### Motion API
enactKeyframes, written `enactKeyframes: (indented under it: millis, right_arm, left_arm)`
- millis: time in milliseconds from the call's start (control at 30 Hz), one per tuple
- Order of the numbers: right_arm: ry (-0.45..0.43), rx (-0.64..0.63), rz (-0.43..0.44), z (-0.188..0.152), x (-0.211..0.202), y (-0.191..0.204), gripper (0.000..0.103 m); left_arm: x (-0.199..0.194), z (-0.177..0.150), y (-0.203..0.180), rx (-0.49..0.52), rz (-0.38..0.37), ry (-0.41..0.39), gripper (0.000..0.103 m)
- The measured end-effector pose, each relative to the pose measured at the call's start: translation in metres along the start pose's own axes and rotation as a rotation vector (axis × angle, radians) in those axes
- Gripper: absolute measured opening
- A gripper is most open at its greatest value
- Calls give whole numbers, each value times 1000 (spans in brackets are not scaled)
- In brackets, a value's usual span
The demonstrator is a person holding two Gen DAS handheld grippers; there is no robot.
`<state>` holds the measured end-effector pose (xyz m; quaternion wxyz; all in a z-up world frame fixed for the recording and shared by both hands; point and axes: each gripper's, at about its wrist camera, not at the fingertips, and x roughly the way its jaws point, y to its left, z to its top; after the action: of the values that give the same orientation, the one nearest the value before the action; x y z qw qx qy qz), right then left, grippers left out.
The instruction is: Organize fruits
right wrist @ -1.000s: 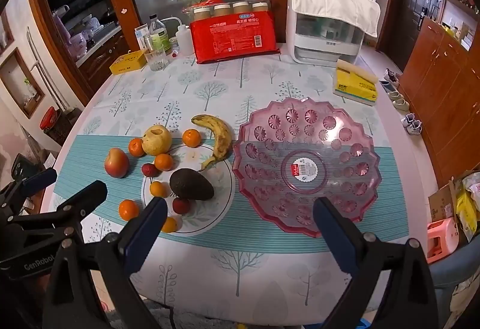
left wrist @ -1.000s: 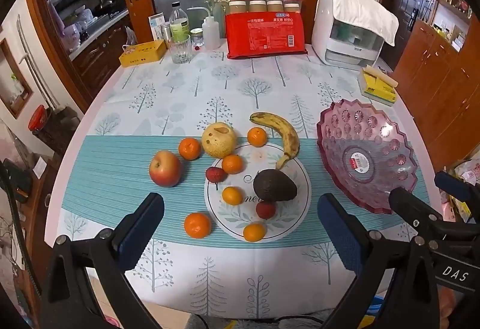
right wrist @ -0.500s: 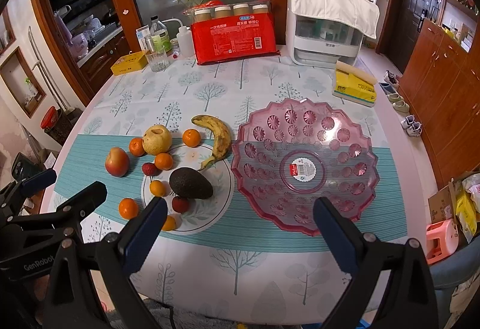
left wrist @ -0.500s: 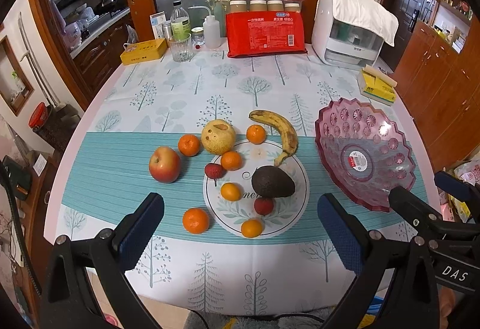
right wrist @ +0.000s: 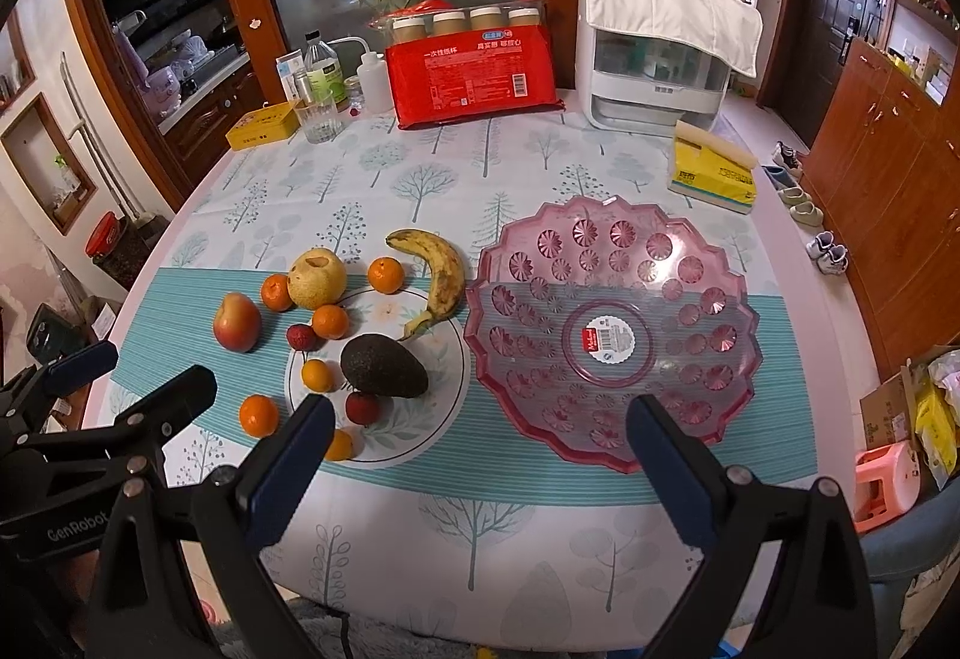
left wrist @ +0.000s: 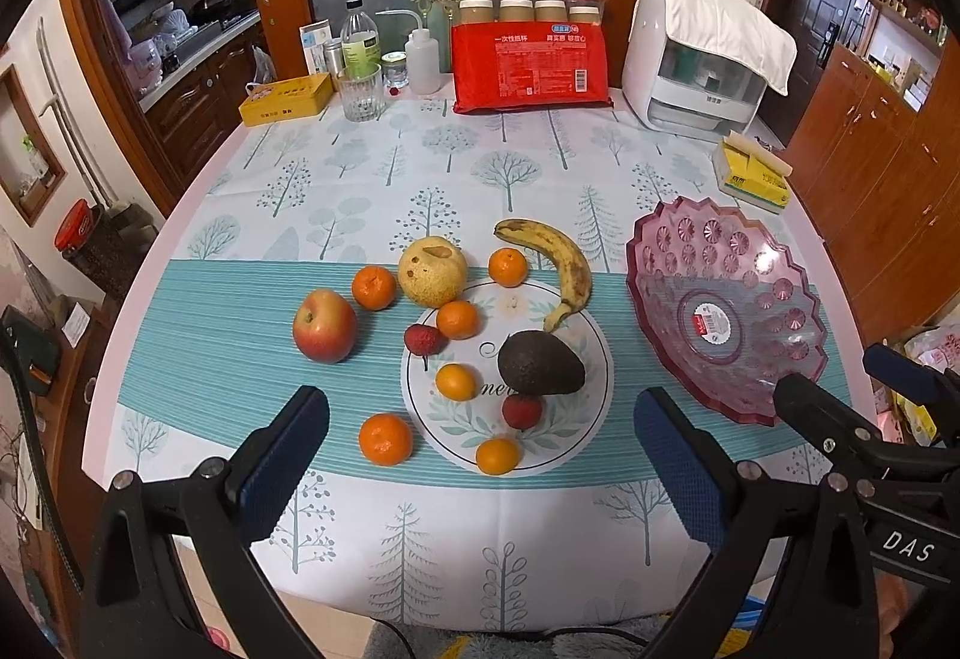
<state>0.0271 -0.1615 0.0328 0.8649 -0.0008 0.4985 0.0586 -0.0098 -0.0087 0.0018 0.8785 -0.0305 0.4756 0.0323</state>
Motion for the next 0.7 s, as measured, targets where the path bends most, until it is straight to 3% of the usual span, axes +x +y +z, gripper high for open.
enactKeyframes:
  millis: [700]
  right_arm:
    - [2, -1, -7, 2, 3, -3, 98]
  left_arm:
    - [2, 4, -1, -4, 8, 6, 101]
